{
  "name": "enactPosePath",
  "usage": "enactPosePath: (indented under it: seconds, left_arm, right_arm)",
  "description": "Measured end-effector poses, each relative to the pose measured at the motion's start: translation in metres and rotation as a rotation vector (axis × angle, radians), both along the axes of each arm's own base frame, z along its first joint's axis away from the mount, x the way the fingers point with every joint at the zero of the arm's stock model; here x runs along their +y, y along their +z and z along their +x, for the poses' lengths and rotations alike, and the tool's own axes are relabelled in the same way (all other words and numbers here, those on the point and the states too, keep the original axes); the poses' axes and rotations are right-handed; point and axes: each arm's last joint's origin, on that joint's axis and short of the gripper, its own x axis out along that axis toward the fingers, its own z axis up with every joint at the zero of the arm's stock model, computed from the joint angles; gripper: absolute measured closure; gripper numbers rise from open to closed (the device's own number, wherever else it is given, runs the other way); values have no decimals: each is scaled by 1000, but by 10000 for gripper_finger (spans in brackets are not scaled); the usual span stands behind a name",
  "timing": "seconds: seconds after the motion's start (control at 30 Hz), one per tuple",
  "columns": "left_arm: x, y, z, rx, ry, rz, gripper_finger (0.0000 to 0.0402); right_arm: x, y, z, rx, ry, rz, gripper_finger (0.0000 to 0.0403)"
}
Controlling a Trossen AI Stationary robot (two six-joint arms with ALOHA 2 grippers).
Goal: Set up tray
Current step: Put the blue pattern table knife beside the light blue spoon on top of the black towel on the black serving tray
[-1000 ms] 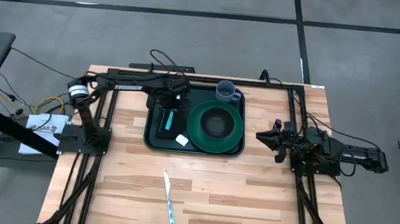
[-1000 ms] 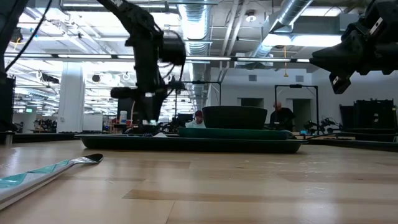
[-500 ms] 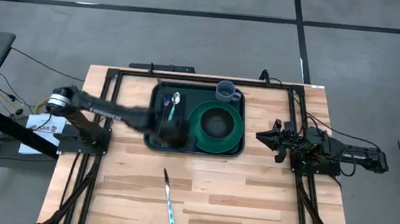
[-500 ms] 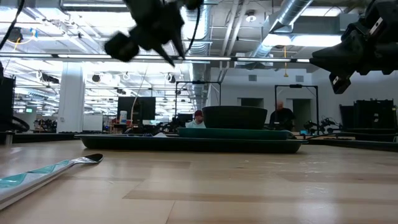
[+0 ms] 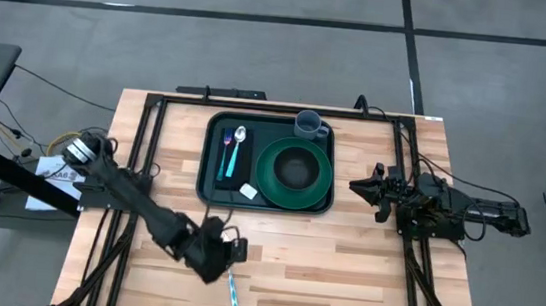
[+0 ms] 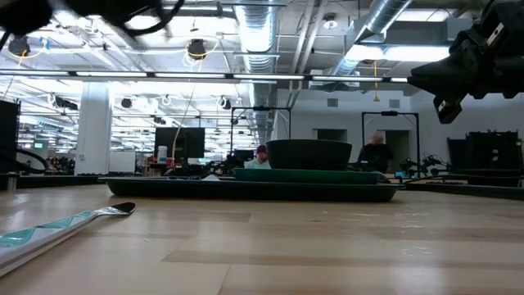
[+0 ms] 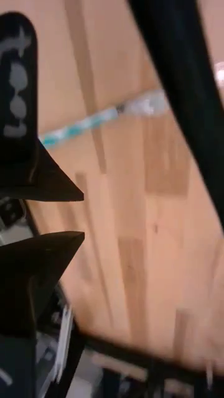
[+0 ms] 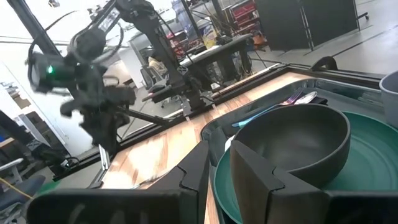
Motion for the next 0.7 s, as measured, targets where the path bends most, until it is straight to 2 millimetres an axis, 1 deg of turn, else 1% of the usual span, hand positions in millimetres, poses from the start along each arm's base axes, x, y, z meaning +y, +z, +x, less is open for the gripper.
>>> enactPosePath:
  seconds: [0.07, 0.17, 0.27, 0.4, 0.5, 0.7]
  left_arm:
    - [-10, -11, 1, 22, 9, -16, 326]
    - [-21, -27, 9, 17, 11, -51, 326]
    - [-28, -44, 16, 45, -4, -67, 326]
    - [-33, -62, 19, 141, -22, -78, 326]
    - [-36, -71, 22, 229, -38, -79, 326]
    - [-40, -79, 28, 259, -41, -97, 326]
  right_arm:
    - [0, 0, 0, 1, 0, 0, 344]
    - [0, 0, 0, 0, 0, 0, 344]
    - [0, 0, 0, 0, 0, 0, 344]
    - [0, 0, 0, 1, 0, 0, 344]
    - [0, 0, 0, 1, 0, 0, 344]
    - [0, 0, 0, 1, -1, 0, 344]
